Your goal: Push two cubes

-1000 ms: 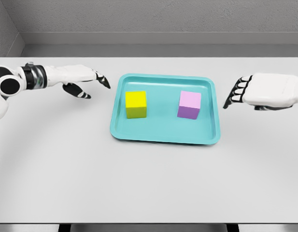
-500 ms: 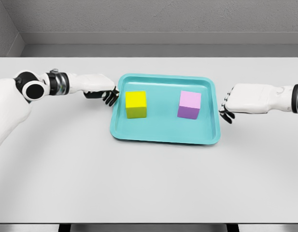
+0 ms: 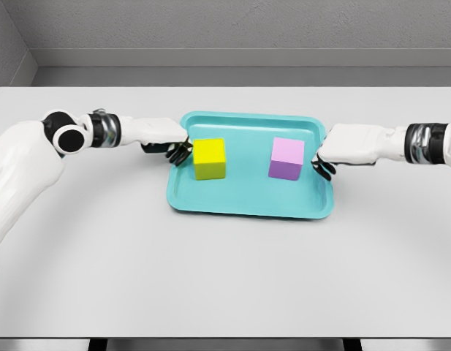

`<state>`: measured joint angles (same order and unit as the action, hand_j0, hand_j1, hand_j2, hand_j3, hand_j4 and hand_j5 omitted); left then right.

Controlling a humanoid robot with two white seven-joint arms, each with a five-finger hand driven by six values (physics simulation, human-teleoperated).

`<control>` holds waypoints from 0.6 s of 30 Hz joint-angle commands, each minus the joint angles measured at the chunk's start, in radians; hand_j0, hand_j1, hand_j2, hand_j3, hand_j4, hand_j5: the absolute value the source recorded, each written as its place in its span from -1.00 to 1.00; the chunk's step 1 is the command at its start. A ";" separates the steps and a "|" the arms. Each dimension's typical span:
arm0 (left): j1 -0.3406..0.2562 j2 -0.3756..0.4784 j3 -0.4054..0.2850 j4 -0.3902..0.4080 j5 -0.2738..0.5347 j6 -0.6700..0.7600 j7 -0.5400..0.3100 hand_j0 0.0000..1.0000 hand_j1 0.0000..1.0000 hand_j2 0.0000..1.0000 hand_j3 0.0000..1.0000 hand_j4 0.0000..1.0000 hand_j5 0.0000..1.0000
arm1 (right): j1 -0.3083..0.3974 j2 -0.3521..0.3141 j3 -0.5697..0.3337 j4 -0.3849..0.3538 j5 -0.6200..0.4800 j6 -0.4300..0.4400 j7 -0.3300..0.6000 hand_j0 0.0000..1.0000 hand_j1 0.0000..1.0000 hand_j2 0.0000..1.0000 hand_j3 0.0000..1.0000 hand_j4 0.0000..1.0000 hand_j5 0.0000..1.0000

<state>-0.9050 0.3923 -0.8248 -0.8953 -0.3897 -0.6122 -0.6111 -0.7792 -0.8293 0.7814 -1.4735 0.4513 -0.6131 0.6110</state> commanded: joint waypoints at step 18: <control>-0.008 -0.070 0.000 0.001 -0.041 0.001 0.000 -0.79 -0.79 -0.79 -0.79 -0.79 -0.79 | -0.044 0.102 0.044 0.179 0.058 0.002 0.000 -0.55 -0.55 -0.55 -0.55 -0.55 -0.55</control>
<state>-0.9143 0.3232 -0.8262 -0.8939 -0.4385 -0.6129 -0.6107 -0.8314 -0.7370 0.8213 -1.3060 0.5068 -0.6131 0.6110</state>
